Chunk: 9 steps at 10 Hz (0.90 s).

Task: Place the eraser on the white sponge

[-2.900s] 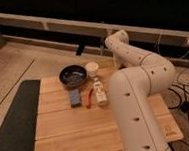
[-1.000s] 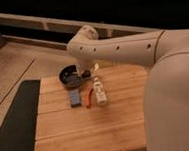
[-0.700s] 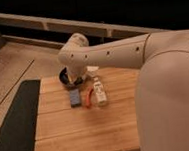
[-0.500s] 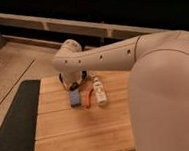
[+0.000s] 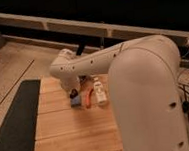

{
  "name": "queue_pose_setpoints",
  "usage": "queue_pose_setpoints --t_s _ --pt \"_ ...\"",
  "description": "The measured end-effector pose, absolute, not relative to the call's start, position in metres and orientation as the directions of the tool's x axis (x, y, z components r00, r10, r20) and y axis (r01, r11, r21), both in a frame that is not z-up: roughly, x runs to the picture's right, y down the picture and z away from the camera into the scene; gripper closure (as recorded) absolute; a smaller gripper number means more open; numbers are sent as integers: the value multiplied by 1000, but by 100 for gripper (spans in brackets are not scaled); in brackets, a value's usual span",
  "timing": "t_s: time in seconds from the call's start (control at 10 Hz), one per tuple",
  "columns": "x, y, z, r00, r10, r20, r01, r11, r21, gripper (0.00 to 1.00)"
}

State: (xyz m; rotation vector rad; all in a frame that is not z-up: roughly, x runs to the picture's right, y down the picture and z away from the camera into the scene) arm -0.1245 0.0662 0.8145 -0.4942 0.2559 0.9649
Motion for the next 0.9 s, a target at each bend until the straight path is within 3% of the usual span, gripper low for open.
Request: queue_pose_setpoints --t_s 0.9 --pt "-137 75 874 548 677 -492 -837 445 -319 100"
